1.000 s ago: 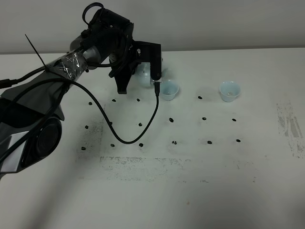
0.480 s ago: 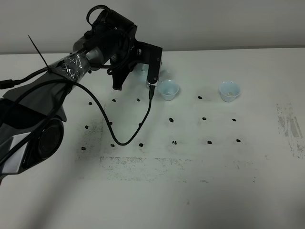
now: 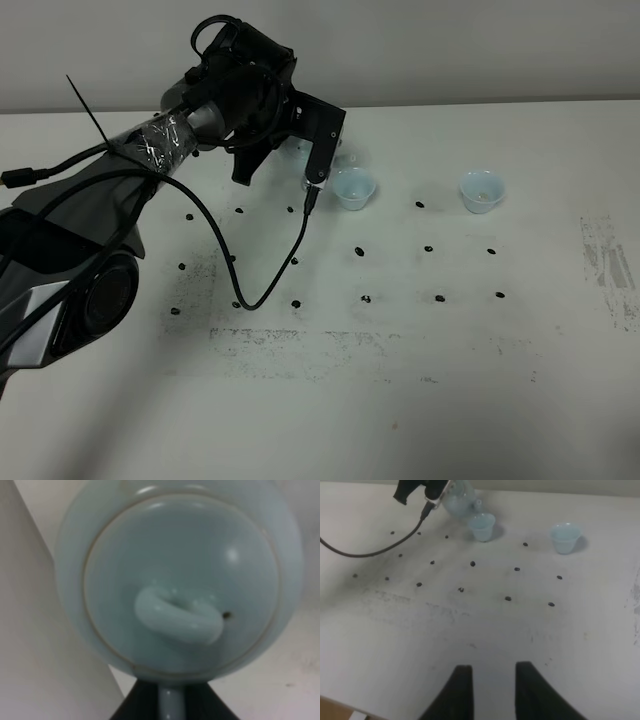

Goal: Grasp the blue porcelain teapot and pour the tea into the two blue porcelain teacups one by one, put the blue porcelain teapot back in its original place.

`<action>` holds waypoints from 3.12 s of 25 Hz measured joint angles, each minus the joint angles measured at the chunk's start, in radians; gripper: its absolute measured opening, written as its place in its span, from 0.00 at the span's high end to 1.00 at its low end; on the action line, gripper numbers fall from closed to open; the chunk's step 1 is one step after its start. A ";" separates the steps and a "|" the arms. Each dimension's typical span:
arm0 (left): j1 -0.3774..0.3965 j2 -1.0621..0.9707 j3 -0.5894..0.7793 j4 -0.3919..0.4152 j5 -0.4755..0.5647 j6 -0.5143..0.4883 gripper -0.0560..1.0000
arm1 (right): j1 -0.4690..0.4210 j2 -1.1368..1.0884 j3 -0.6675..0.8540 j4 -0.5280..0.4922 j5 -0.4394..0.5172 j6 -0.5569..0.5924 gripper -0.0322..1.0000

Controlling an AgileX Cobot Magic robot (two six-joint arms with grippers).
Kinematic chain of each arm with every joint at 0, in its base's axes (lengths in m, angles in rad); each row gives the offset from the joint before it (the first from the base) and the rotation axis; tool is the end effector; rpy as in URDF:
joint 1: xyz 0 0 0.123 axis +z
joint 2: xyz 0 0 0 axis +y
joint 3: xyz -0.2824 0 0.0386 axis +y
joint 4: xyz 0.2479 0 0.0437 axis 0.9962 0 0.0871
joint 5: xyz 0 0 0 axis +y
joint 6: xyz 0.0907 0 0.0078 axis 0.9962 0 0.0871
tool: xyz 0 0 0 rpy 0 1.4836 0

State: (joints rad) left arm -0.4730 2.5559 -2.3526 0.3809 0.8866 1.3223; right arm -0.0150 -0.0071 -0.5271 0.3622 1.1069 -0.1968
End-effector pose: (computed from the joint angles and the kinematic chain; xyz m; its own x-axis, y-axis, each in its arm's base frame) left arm 0.5085 -0.2307 0.1679 0.2900 0.9273 0.2367 0.7325 -0.3742 0.5687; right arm -0.0137 0.0291 0.2851 -0.4342 -0.0209 -0.9006 -0.2826 0.9524 0.1142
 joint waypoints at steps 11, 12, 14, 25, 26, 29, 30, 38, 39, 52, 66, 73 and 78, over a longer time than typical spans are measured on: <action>-0.006 0.000 0.000 0.076 -0.020 0.000 0.86 | 0.000 0.000 0.000 0.000 0.000 0.000 0.74; -0.007 0.000 0.000 0.083 -0.022 0.000 0.86 | 0.000 0.000 0.000 0.000 0.000 0.000 0.74; -0.007 0.000 0.000 0.095 -0.032 0.002 0.86 | 0.000 0.000 0.000 0.000 0.000 0.000 0.74; -0.020 -0.001 0.000 0.103 -0.069 0.144 0.86 | 0.000 0.000 0.000 0.000 0.000 0.000 0.74; -0.022 -0.001 0.000 0.103 -0.069 0.151 0.86 | 0.000 0.000 0.000 0.000 0.000 0.000 0.74; -0.026 -0.001 0.000 0.108 -0.074 0.160 0.86 | 0.000 0.000 0.000 0.000 0.000 0.000 0.74; -0.027 -0.001 0.000 0.114 -0.076 0.162 0.86 | 0.000 0.000 0.000 0.000 0.000 0.000 0.74; -0.032 -0.001 0.000 0.165 -0.088 0.164 0.86 | 0.000 0.000 0.000 0.000 0.000 0.000 0.74; -0.034 -0.001 0.000 0.174 -0.090 0.164 0.86 | 0.000 0.000 0.000 0.000 0.000 0.000 0.74; -0.059 -0.001 0.000 0.240 -0.090 0.163 0.86 | 0.000 0.000 0.000 0.000 0.000 0.000 0.74; -0.085 -0.001 0.000 0.288 -0.091 0.161 0.86 | 0.000 0.000 0.000 -0.006 0.000 0.000 0.74; -0.087 -0.001 0.000 0.293 -0.091 0.157 0.86 | 0.000 0.000 0.000 -0.007 0.000 0.000 0.74; -0.087 -0.001 0.000 0.297 -0.091 0.157 0.86 | 0.000 0.000 0.000 -0.007 0.000 0.000 0.74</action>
State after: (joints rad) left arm -0.5597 2.5550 -2.3526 0.6784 0.7960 1.4792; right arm -0.0150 -0.0071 -0.5271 0.3553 1.1069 -0.1968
